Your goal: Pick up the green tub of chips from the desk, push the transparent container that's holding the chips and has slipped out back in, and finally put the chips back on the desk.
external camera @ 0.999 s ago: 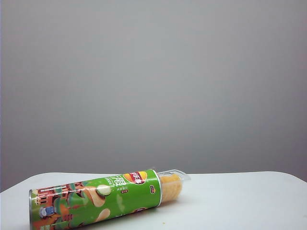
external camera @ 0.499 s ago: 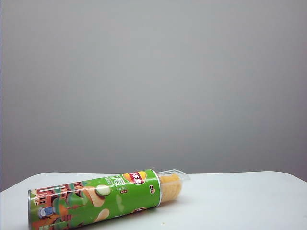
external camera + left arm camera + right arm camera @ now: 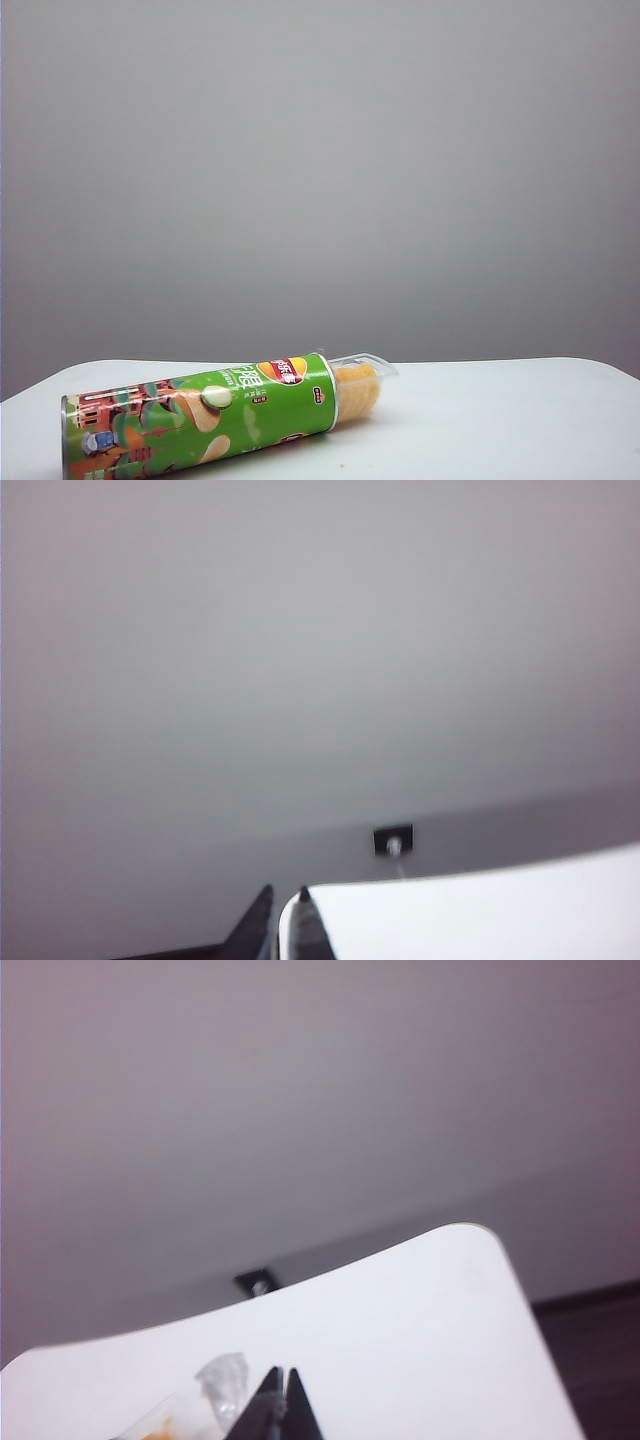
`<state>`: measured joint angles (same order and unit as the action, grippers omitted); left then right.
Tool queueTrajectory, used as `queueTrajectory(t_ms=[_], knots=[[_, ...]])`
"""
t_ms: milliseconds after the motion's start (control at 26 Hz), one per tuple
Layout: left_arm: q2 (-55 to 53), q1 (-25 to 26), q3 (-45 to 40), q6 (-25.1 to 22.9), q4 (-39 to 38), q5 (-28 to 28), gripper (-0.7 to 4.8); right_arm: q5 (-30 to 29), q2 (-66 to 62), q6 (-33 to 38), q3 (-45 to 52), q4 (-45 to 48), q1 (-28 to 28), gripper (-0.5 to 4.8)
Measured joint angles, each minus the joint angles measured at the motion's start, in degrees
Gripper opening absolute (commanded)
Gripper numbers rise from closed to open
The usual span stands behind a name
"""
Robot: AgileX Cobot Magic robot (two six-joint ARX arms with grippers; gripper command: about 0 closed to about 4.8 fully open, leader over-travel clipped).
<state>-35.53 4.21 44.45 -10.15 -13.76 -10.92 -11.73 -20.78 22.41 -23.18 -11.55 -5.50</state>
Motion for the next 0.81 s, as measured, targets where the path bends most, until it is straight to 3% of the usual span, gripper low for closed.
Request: queueTrajectory(t_ms=[38, 115, 307, 384, 461, 615, 653, 691, 730, 807], knots=[[-3.26, 0.00, 0.74, -3.54, -0.48, -1.92, 0.26, -2.21, -6.05, -0.39, -4.59, -0.33, 0.00, -0.05], [-7.98, 0.00, 1.36, -6.08, -0.26, -3.91, 0.30, -7.10, -16.68, -2.49, -12.55, 0.46, 0.00, -0.05], [-16.17, -0.11, 1.46, -8.35, 0.28, -8.74, 0.31, -14.16, -33.33, -3.87, -24.30, 0.61, 0.00, -0.05], [-19.61, -2.58, 1.46, -9.94, 0.92, -11.21, 0.48, -17.33, -40.61, -6.01, -29.29, 0.13, 0.00, -0.05], [-23.26, -7.10, 1.73, -10.73, 2.93, -10.21, 0.94, -20.22, -48.35, -8.50, -33.75, 1.60, 0.11, -0.05], [-30.34, -15.91, 1.73, -13.25, -0.07, -7.65, 1.10, -27.54, -60.35, -13.60, -36.20, 1.44, 0.04, -0.05], [-31.26, -17.35, 1.70, -14.12, -0.83, -6.25, 1.46, -28.46, -61.53, -14.16, -36.20, 1.57, 0.04, -0.05], [-32.39, -19.08, 1.70, -15.23, -1.77, -4.28, 2.31, -29.20, -62.97, -14.84, -36.20, 1.57, 0.11, -0.05], [-33.97, -21.31, 1.70, -17.35, -3.56, -1.11, 2.57, -30.56, -65.59, -16.68, -36.20, 1.75, 0.11, -0.05], [-36.35, -23.76, 1.70, -18.75, -3.82, 2.25, 2.56, -31.82, -69.59, -19.91, -36.20, 1.86, 0.04, -0.05]])
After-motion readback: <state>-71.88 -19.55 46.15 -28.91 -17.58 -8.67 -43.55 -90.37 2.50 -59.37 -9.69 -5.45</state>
